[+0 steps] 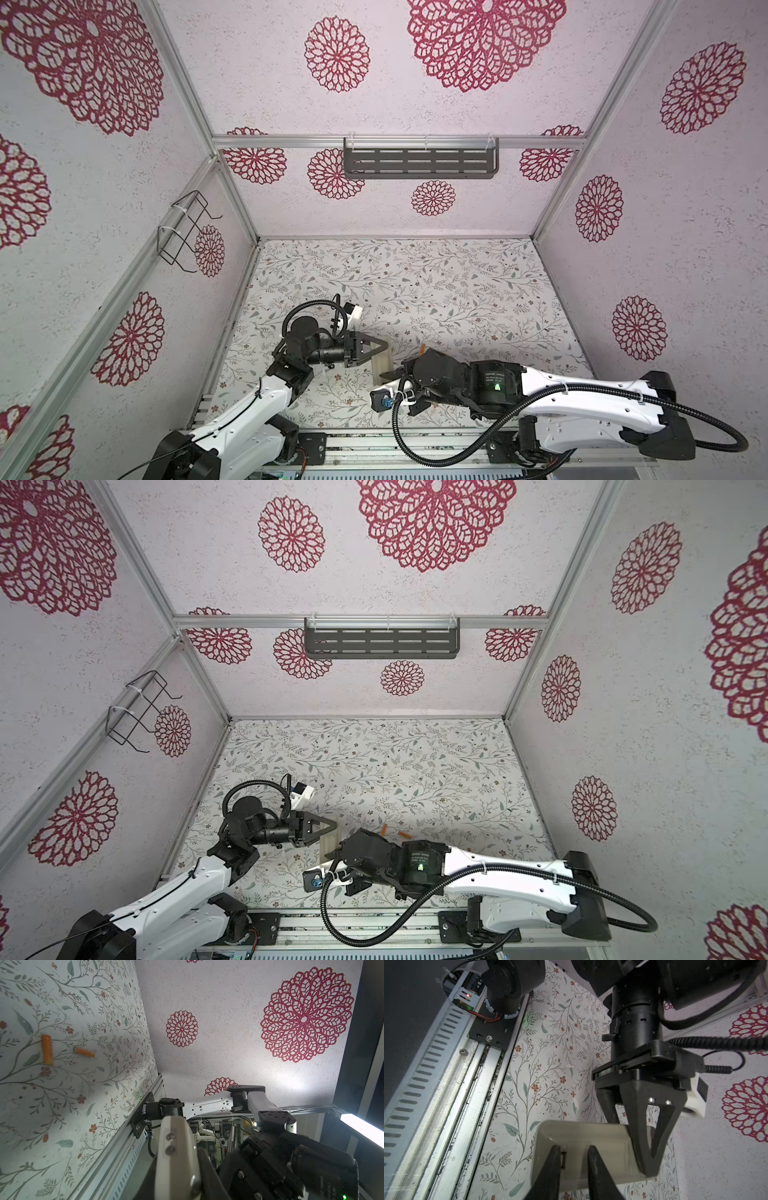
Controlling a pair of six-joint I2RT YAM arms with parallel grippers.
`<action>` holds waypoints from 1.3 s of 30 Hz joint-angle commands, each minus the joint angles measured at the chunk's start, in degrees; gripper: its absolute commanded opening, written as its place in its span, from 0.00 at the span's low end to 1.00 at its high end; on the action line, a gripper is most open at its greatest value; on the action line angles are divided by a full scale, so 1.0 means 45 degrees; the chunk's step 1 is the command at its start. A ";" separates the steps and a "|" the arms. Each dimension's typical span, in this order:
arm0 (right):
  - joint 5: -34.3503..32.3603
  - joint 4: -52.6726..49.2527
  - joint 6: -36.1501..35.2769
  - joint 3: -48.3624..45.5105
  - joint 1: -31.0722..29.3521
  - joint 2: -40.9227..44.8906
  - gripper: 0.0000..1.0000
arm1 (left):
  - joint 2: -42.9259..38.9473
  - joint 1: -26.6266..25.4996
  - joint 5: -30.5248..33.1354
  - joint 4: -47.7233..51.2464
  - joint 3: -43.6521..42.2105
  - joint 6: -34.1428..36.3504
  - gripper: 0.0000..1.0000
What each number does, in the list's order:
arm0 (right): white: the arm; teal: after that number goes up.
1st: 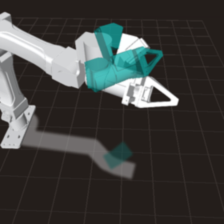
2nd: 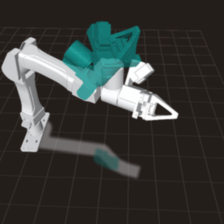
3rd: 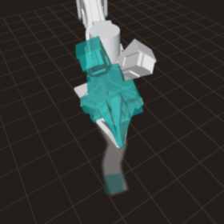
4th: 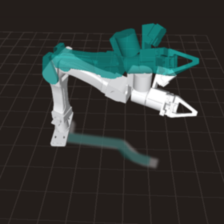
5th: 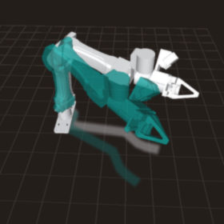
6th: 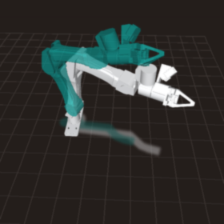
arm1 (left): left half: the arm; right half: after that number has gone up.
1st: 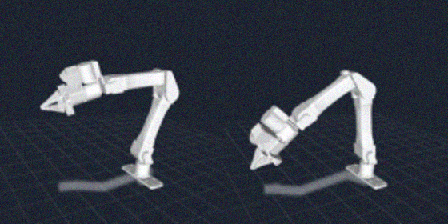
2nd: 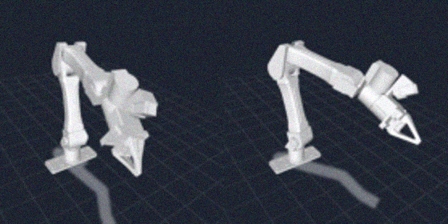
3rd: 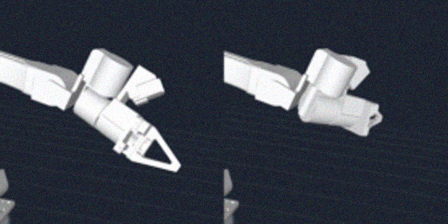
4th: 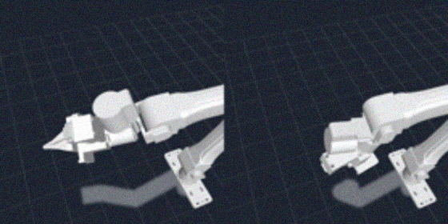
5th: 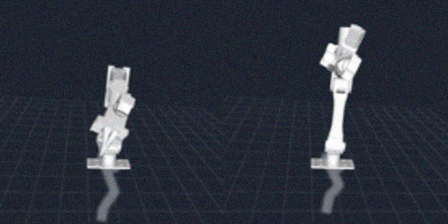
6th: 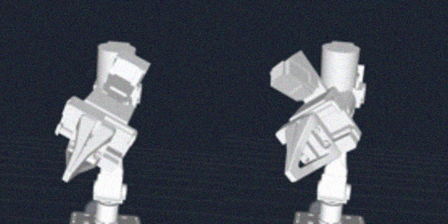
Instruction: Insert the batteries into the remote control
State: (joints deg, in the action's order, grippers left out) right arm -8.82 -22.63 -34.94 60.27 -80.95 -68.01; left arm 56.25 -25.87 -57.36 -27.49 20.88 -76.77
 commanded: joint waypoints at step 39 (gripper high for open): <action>-0.0697 -0.0293 0.0161 0.0592 0.0232 -0.0240 0.25 | 0.0098 -0.0209 -0.0319 -0.0108 0.0379 0.0166 0.00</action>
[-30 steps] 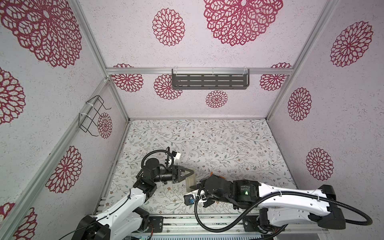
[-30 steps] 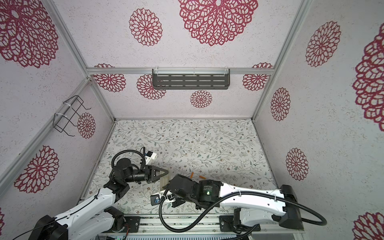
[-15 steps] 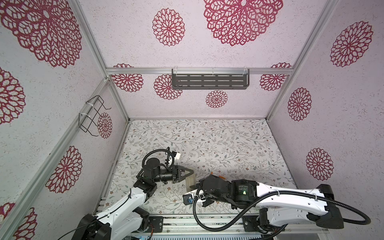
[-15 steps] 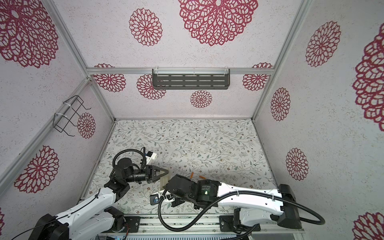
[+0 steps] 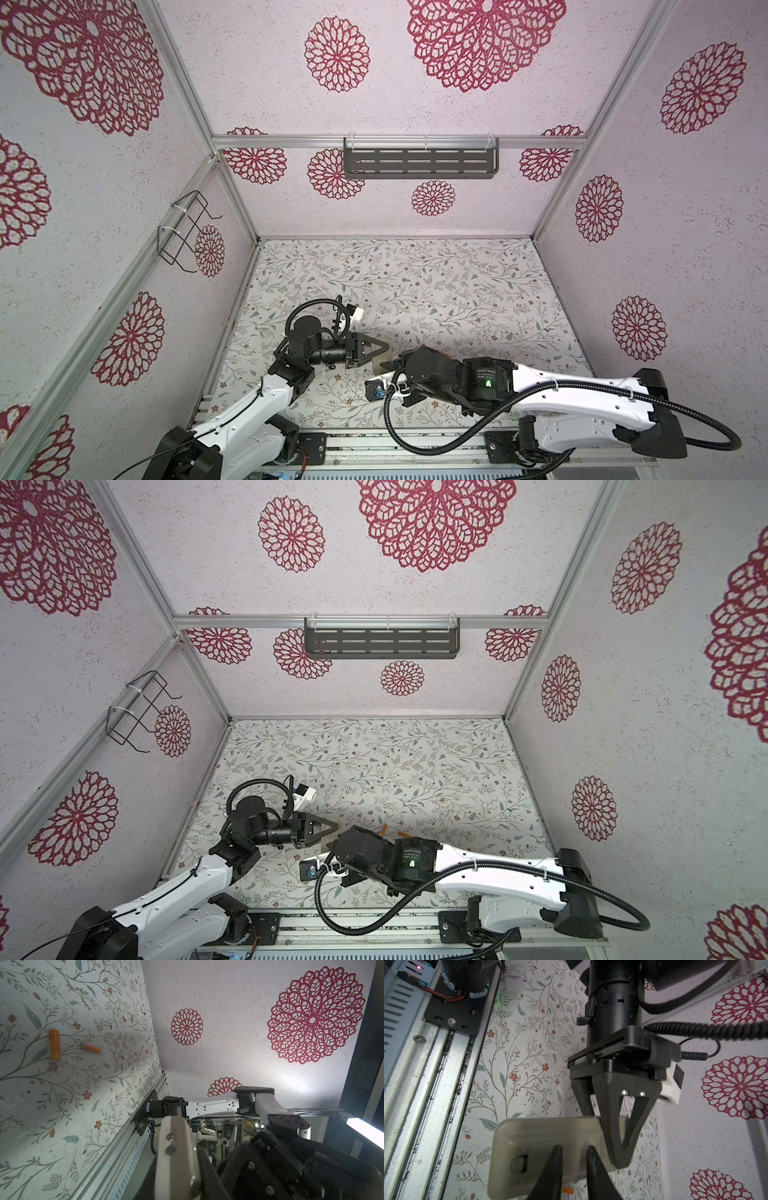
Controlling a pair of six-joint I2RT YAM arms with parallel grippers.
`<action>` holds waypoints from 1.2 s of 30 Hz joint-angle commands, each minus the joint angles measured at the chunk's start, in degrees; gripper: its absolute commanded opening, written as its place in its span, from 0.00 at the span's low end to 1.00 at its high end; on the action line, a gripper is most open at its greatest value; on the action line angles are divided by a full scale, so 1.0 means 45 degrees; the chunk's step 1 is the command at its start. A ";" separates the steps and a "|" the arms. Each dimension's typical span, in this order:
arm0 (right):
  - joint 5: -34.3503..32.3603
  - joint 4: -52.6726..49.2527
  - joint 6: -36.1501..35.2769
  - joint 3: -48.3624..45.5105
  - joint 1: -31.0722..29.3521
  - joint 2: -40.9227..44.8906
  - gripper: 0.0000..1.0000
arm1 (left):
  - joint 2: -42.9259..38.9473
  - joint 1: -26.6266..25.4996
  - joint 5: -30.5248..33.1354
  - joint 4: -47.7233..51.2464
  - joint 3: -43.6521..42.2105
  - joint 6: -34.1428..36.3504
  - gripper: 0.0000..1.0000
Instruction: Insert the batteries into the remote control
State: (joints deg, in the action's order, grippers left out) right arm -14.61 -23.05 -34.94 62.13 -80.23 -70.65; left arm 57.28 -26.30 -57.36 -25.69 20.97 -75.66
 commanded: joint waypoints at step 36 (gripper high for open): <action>0.2793 -0.0782 0.0999 0.0217 0.0128 0.0744 0.27 | -0.0286 -0.0106 -0.0417 -0.0343 0.0241 0.0094 0.00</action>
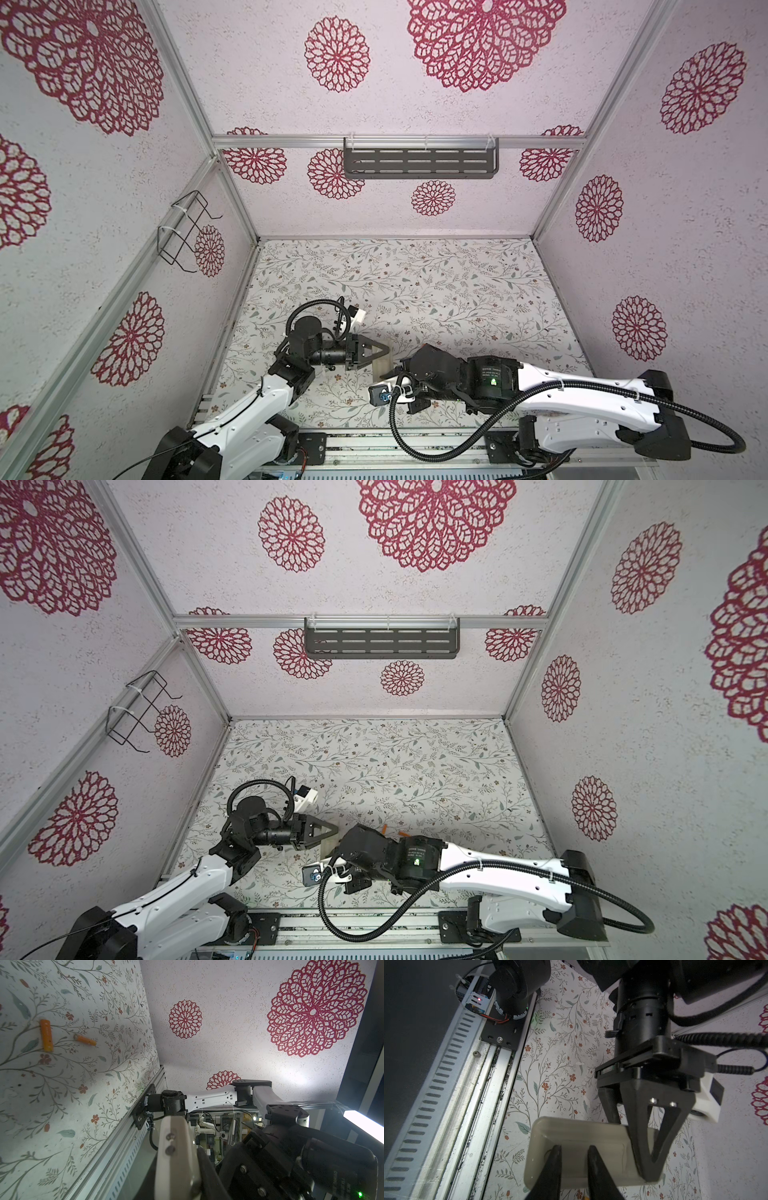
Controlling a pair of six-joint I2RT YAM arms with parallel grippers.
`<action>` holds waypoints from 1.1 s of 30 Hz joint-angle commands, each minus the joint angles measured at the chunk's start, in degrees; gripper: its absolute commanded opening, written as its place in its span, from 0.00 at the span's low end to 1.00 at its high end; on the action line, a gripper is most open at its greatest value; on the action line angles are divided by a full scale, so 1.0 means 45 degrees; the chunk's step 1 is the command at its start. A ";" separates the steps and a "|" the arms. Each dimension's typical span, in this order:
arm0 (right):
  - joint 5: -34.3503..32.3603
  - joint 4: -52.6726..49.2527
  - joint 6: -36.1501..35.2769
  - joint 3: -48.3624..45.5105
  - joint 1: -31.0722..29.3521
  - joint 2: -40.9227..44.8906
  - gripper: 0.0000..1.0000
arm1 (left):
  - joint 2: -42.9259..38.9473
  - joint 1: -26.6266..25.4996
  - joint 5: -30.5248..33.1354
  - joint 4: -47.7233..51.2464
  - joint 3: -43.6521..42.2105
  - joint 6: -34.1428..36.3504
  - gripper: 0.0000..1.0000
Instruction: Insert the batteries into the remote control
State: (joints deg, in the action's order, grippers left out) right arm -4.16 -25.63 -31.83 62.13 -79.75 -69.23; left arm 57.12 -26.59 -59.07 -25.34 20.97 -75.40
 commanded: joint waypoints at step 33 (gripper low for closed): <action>-0.1853 -0.0516 -0.0220 0.0393 0.0087 -0.0733 0.25 | -0.0214 -0.0049 -0.0001 -0.0383 0.0222 0.0132 0.00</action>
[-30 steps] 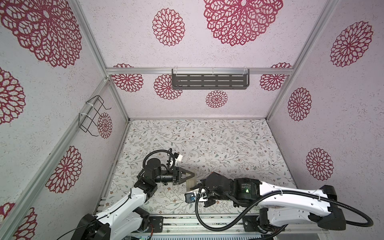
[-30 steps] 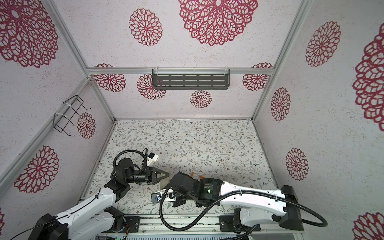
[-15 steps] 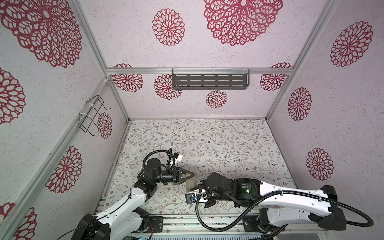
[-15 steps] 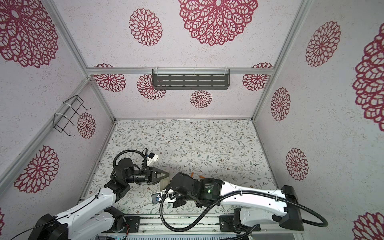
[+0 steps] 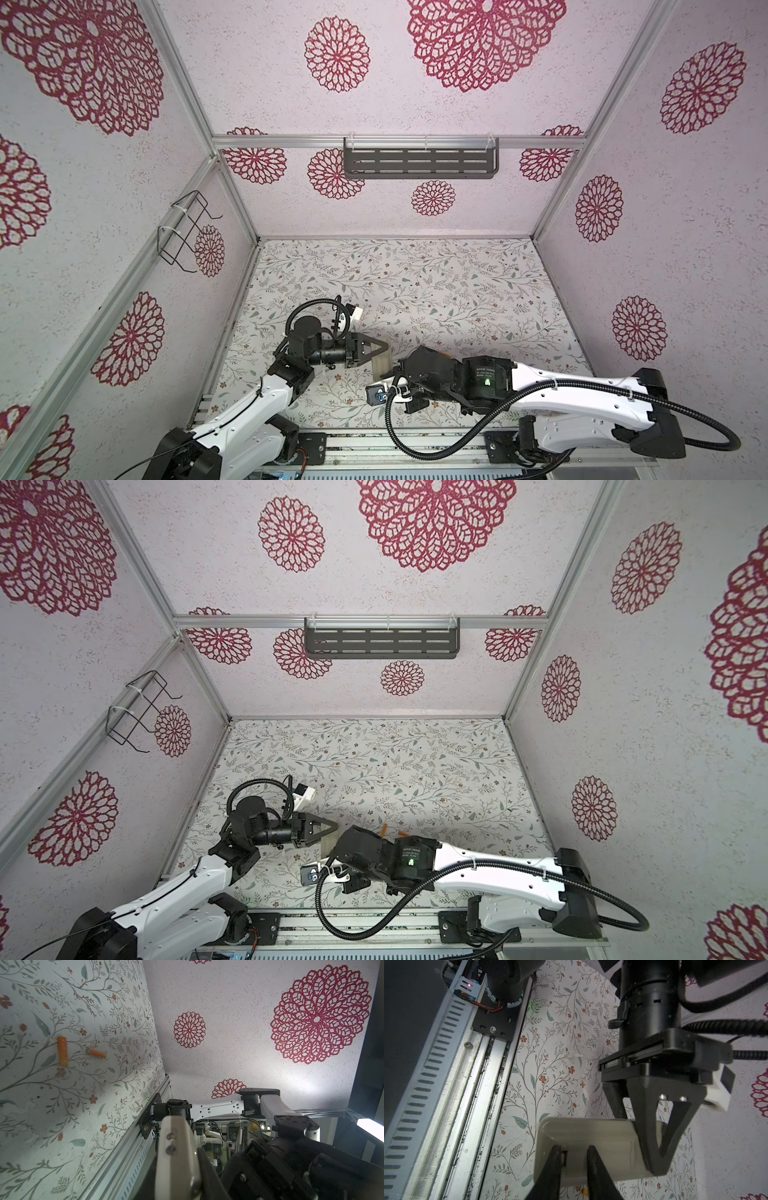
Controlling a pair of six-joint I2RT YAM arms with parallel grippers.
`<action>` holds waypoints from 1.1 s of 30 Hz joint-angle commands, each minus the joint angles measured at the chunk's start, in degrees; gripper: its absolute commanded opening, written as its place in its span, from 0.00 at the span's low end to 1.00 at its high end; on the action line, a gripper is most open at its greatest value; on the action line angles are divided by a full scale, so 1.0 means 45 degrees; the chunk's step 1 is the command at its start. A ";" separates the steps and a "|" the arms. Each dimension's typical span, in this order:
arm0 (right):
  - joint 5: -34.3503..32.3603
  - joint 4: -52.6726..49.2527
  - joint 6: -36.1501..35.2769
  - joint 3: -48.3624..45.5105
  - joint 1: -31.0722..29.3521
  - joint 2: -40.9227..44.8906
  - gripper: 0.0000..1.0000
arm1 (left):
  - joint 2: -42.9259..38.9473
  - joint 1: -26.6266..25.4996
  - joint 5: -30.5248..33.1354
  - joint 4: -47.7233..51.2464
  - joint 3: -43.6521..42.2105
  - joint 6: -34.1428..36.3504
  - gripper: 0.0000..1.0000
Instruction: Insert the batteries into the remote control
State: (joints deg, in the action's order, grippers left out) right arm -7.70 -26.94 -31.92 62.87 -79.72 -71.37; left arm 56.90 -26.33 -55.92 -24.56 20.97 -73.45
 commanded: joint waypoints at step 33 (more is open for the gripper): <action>-0.2282 0.0409 -0.0530 0.0189 -0.0051 -0.0228 0.21 | -0.0096 -0.0109 -0.0796 -0.0422 0.0340 -0.0294 0.00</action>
State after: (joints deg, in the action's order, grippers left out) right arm -11.79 -26.96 -33.43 62.87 -80.75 -71.72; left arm 57.01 -26.09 -54.30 -24.53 20.97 -73.49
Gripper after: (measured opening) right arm 0.210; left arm 0.244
